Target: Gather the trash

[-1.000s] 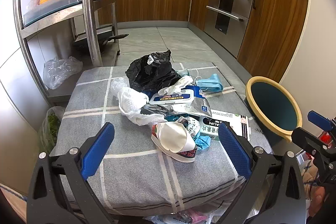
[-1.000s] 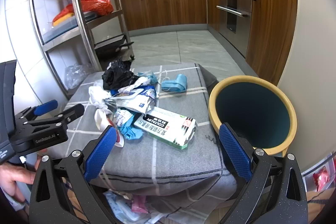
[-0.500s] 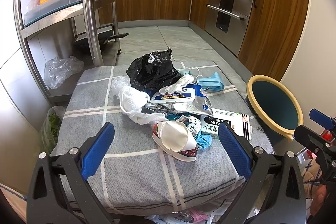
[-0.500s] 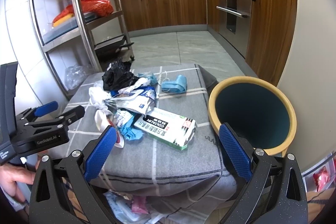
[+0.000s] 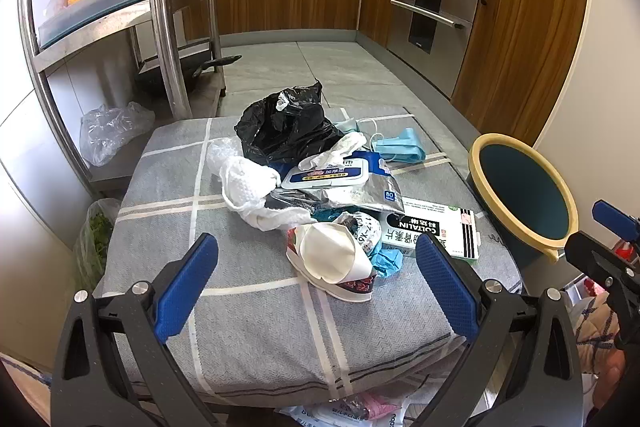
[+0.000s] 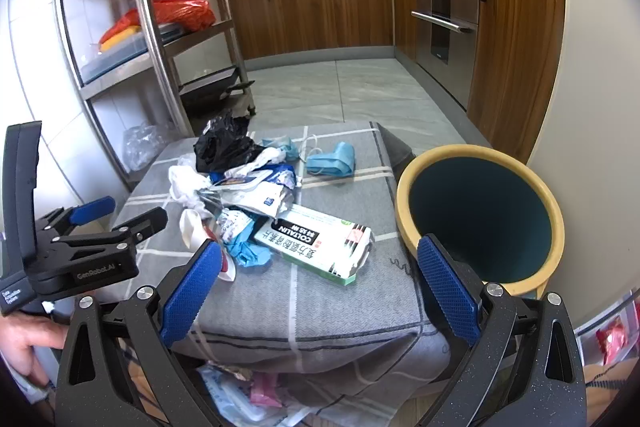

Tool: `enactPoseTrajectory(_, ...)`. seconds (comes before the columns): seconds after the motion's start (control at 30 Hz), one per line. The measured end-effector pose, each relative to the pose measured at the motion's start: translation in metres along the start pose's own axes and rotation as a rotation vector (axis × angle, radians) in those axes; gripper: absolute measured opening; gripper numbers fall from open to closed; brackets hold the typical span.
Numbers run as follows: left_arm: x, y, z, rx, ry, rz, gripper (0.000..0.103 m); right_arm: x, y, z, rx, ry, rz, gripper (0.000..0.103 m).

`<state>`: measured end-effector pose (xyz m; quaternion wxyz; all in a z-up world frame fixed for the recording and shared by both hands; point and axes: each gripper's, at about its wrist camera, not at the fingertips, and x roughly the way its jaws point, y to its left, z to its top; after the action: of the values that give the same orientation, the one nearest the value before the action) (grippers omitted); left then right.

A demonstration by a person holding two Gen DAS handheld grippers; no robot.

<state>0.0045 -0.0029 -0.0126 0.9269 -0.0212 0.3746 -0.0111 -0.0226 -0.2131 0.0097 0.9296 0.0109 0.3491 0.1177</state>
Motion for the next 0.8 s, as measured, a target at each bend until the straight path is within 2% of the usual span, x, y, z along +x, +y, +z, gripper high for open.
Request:
enactPoseTrajectory(0.37, 0.01, 0.001, 0.001, 0.003, 0.043, 0.011, 0.097, -0.001, -0.001, 0.002, 0.003, 0.003, 0.011, 0.097)
enactPoseTrajectory(0.57, 0.032, -0.002, 0.003, 0.009, 0.12, 0.028, 0.097, 0.002, -0.002, 0.004, 0.011, 0.016, 0.008, 0.097)
enactPoseTrajectory(0.8, 0.058, 0.0, -0.001, -0.025, 0.215, 0.02, 0.082, 0.011, -0.003, 0.006, 0.012, 0.045, 0.007, 0.097)
